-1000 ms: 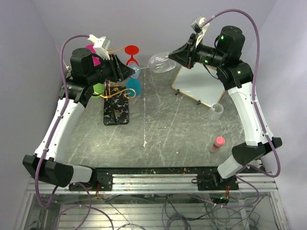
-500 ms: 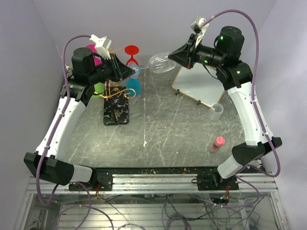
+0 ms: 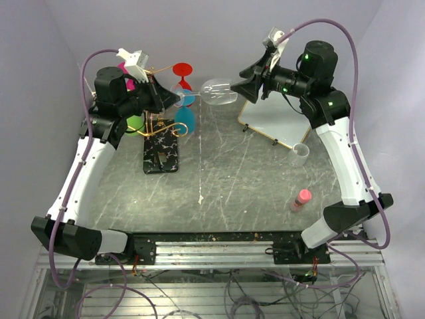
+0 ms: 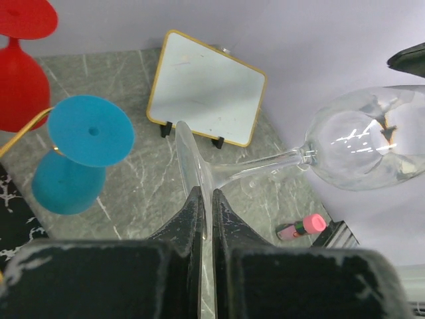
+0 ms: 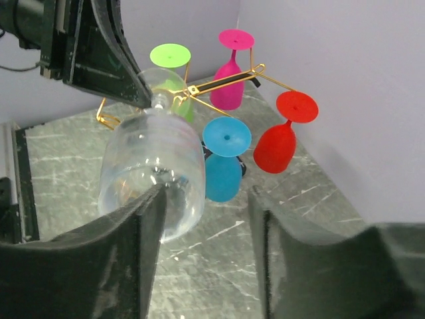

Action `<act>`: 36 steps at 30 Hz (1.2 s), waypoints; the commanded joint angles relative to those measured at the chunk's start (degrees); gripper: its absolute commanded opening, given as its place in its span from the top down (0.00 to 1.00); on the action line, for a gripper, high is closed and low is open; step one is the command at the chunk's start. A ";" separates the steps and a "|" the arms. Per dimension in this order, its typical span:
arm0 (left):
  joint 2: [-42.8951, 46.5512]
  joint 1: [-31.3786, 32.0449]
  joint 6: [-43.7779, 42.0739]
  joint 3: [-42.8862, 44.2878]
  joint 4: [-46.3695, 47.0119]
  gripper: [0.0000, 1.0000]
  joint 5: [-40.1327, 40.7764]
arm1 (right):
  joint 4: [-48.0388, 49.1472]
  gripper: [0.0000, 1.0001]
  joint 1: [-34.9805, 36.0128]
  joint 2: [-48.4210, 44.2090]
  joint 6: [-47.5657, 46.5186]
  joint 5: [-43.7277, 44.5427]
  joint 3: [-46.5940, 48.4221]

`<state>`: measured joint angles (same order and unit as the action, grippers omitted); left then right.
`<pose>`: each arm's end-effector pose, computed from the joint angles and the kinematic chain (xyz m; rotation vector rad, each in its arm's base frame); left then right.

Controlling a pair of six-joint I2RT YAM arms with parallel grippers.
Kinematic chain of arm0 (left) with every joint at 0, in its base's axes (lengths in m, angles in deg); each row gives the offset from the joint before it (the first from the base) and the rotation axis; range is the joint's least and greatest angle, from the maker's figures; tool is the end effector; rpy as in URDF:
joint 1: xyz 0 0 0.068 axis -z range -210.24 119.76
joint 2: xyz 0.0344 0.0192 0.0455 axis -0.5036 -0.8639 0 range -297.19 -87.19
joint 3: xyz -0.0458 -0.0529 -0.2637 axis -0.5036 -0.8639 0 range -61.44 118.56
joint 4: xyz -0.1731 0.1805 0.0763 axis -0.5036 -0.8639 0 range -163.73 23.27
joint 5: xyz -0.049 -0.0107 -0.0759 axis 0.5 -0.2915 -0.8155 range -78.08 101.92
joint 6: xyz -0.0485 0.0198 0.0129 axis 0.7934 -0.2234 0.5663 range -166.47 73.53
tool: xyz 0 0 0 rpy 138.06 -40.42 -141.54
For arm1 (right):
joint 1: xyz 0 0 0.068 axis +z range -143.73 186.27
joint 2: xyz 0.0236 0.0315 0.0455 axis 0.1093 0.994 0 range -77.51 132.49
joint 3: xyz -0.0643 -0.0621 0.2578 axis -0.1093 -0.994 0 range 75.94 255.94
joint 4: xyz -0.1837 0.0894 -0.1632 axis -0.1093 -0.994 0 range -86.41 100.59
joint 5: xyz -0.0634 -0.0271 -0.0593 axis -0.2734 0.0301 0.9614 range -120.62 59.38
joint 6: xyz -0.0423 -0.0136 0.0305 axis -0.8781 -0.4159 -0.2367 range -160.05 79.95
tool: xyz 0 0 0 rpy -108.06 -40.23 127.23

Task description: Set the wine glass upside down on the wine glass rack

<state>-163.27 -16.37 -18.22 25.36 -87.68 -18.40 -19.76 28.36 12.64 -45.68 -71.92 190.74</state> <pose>0.2765 -0.0868 0.4557 0.1779 1.8234 -0.9883 0.2864 0.1416 0.5243 -0.9240 1.4394 0.8135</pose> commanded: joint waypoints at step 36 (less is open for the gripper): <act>19.29 -12.63 -82.06 13.48 -47.79 0.93 11.54 | -11.70 0.00 -6.09 -18.60 -29.25 -4.34 -26.66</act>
<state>-145.08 -27.15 -86.91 39.68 -128.51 -9.51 -30.25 22.44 -3.80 -69.81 -76.84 167.31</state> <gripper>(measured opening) 0.108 0.996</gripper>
